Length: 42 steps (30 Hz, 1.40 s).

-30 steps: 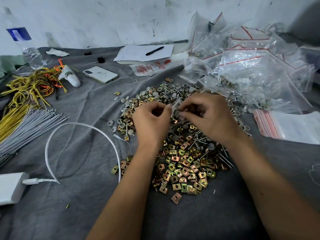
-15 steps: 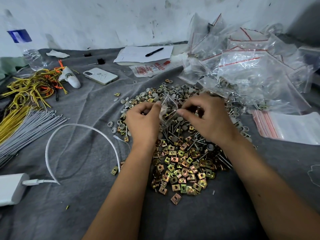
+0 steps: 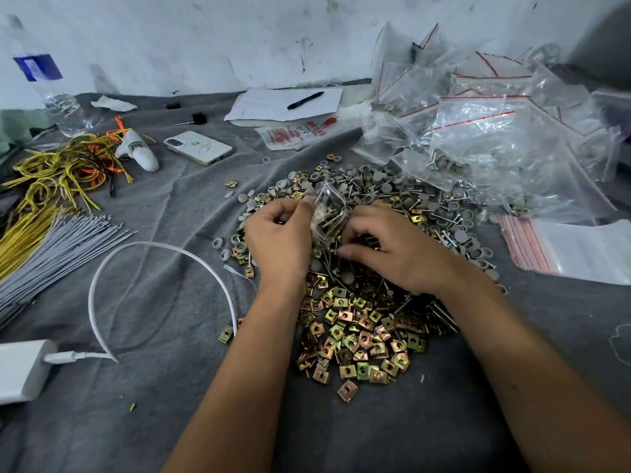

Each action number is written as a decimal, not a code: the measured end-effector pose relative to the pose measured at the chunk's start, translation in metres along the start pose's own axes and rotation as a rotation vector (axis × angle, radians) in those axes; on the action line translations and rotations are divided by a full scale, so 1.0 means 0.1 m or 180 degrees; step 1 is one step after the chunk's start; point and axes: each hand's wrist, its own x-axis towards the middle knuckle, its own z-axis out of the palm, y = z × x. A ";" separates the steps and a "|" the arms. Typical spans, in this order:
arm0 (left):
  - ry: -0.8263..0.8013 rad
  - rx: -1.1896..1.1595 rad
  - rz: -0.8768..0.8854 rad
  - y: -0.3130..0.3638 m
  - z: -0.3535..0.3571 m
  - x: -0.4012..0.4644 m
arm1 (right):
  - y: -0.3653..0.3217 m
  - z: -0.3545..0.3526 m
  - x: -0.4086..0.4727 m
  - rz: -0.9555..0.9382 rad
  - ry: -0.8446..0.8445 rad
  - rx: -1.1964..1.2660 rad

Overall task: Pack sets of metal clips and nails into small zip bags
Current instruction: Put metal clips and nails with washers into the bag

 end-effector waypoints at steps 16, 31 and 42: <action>-0.0229 0.0649 0.0530 0.01 0.03 -0.06 | 0.00 0.03 0.02 -0.0223 0.1643 0.0484; 0.0369 -0.0849 -0.0197 0.02 -0.03 0.04 | -0.09 0.19 0.04 0.0063 0.0471 -0.0771; 0.0392 -0.0391 0.0159 0.00 -0.03 0.04 | -0.16 0.22 0.07 0.0280 0.0060 -0.0927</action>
